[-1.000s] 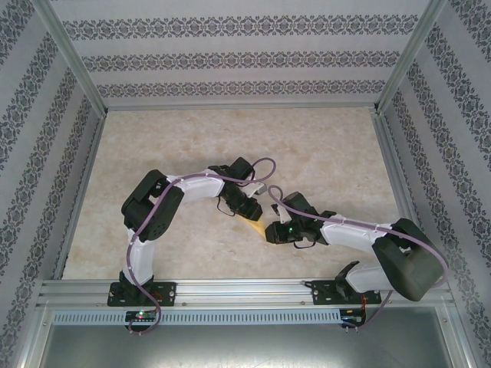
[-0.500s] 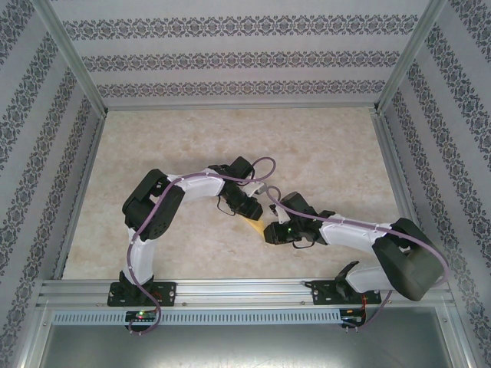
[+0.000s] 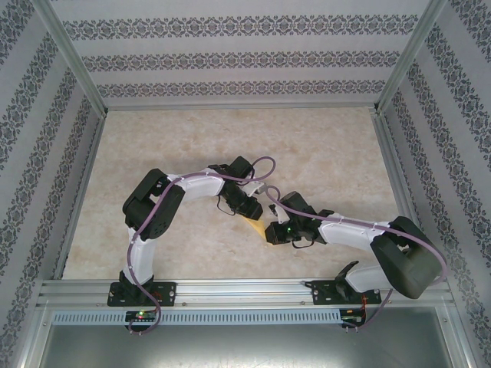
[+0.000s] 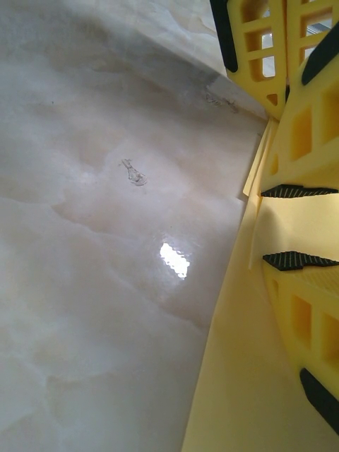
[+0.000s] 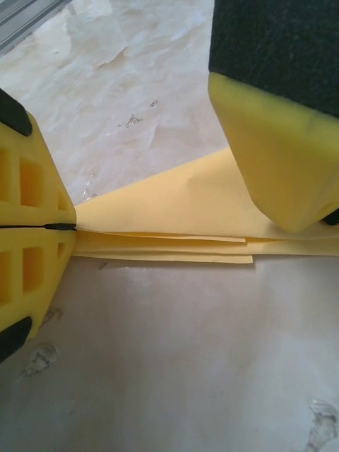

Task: Fold a paper plane with a square sheet of paper (pick it up from the middle)
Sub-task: Fold the wing for the fifth time at the center of the table.

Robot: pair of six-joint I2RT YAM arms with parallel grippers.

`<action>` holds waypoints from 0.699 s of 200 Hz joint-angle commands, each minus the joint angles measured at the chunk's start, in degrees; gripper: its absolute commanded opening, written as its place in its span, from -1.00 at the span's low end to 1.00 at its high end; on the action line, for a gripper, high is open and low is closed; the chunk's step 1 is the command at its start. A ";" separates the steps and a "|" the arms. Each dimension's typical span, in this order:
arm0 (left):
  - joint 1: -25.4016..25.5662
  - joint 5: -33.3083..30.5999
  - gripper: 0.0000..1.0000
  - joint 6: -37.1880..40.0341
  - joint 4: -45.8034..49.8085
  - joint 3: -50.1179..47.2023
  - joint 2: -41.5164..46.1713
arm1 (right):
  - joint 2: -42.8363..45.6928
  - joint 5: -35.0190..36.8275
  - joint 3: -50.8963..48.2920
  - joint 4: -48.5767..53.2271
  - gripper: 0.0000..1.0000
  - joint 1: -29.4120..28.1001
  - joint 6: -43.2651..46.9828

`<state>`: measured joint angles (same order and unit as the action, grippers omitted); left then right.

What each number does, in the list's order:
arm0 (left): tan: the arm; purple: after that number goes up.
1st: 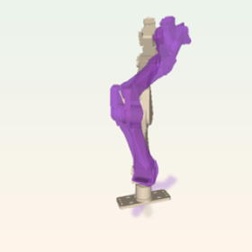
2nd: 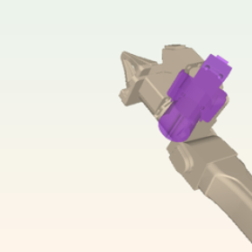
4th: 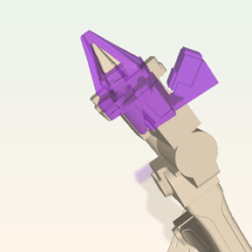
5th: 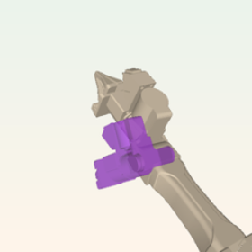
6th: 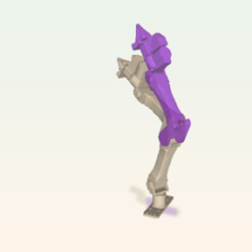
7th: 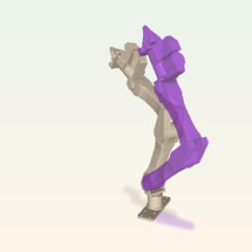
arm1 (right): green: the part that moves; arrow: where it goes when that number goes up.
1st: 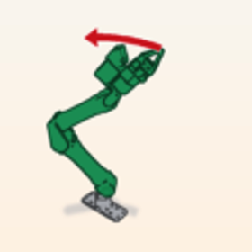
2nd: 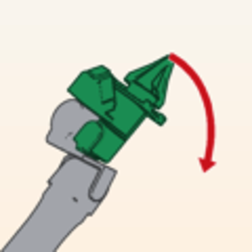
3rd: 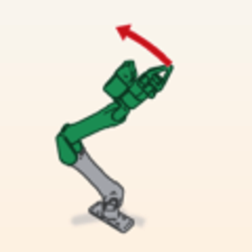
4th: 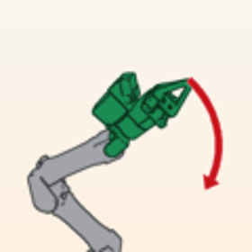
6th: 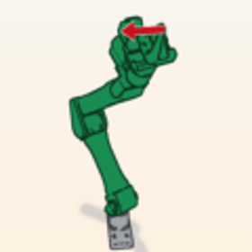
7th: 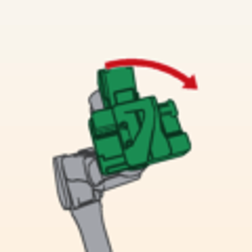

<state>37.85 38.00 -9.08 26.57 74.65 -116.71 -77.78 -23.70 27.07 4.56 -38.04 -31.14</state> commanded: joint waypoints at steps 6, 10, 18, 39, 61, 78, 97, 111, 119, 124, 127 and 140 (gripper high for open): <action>-0.32 -3.77 -0.34 2.03 1.29 -0.60 -4.67 | 0.08 -1.03 0.63 -1.11 -0.88 0.97 -0.16; -0.32 -3.67 -0.34 2.05 1.39 -0.52 -4.75 | 0.08 -0.87 0.55 -1.02 -0.88 1.08 -0.27; -0.32 -3.59 -0.34 2.00 1.34 -0.56 -4.80 | 0.25 -0.79 0.34 -0.90 -0.87 1.41 -0.37; -0.34 -3.28 -0.34 2.14 1.38 -0.56 -4.93 | 1.28 -0.20 -0.25 -0.87 -0.85 2.20 -0.94; -0.32 -3.02 -0.34 2.36 1.56 -0.40 -5.11 | 1.74 -0.20 -0.70 -1.04 -0.84 3.14 -1.12; -0.32 -2.82 -0.34 2.40 1.65 -0.30 -5.29 | 1.35 -0.46 -0.96 -1.43 -0.84 3.80 -1.59; -0.31 -2.71 -0.34 2.58 1.82 -0.21 -5.55 | 1.14 -0.89 -1.38 -2.13 -0.84 4.61 -2.22; -0.32 -2.34 -0.34 2.58 1.81 -0.14 -5.73 | 1.09 -1.30 -1.66 -2.53 -0.84 5.32 -2.72; -0.32 -2.24 -0.34 2.62 1.87 -0.11 -5.77 | 0.84 -1.64 -1.65 -2.68 -0.84 5.75 -2.80; -0.27 -2.15 -0.34 2.63 1.91 -0.05 -5.88 | 0.70 -1.90 -1.82 -2.97 -0.84 6.06 -3.03; -0.31 -2.13 -0.34 2.65 1.99 0.01 -5.94 | 0.62 -2.04 -1.96 -3.17 -0.84 6.19 -3.16; -0.32 -1.95 -0.34 2.72 2.23 0.21 -6.08 | 0.11 -2.65 -2.11 -3.66 -0.83 6.68 -3.49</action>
<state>37.69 39.42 -8.67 26.55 76.14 -117.99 -77.21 -25.65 25.76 3.81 -32.67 -33.17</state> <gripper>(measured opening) 0.329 0.080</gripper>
